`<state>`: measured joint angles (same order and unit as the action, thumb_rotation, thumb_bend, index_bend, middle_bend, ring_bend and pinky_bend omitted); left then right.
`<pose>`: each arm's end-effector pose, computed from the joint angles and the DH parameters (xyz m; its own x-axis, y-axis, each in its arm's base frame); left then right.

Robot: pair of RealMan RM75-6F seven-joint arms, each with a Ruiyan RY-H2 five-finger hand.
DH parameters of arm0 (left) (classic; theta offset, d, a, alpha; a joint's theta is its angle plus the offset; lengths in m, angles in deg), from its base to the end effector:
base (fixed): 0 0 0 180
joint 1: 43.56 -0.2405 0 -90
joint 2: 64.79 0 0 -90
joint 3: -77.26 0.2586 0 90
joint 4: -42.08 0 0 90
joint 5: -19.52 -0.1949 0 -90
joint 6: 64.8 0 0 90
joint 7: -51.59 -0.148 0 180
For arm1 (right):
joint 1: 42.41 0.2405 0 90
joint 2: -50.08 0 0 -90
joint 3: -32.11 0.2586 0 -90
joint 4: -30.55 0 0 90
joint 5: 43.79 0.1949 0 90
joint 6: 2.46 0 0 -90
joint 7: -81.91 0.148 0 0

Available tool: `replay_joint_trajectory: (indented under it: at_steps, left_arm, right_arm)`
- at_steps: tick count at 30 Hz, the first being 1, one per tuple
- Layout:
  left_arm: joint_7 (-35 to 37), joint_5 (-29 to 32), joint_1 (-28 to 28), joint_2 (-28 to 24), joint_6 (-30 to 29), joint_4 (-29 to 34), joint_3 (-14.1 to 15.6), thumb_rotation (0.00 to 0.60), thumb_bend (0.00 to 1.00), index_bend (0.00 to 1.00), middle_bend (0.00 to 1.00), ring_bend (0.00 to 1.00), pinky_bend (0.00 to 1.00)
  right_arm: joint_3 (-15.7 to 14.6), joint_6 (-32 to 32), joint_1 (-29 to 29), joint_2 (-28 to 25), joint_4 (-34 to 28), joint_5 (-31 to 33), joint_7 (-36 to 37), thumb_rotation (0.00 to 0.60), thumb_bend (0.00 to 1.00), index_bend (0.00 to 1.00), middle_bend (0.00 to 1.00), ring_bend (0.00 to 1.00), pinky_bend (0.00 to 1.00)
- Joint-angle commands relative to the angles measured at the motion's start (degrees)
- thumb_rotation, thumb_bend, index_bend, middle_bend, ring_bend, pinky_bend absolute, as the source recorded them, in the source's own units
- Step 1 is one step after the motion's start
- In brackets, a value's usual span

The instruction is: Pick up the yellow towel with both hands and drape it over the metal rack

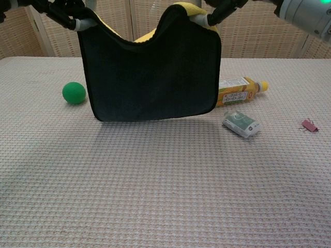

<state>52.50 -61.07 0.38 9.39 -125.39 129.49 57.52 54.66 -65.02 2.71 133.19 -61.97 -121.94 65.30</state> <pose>-0.0974 0.3851 0.1202 0.2641 -0.0349 0.9639 0.8069 -0.5394 -0.2406 -0.0525 -0.3645 0.0802 0.2772 0.1022 0.9553 -0.7706 -0.5703 0.2846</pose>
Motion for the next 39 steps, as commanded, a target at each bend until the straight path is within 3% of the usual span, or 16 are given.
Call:
replay_joint_trajectory:
  at_steps: [1,18,39]
  left_arm:
    - [0.1,3.2,2.5,0.3,2.8,-2.0,-1.8,0.600,0.47,0.69,0.96,0.79,0.93]
    - [-4.1,17.8,11.5,5.1,12.1,-17.6,-5.1,0.600,0.47,0.69,0.96,0.79,0.93]
    - [-5.0,27.1,15.6,7.7,16.3,-24.9,-5.7,0.600,0.47,0.67,0.96,0.79,0.93]
  right_arm:
    - [1.1,0.9,1.8,1.1,2.3,2.2,-1.3,0.600,0.51,0.70,0.96,1.00,1.00]
    - [2.9,4.2,10.4,7.8,17.0,9.6,-4.6,0.600,0.51,0.70,0.95,1.00,1.00]
    - [1.6,7.4,16.3,11.5,31.5,11.4,-2.9,0.600,0.44,0.70,0.94,1.00,1.00]
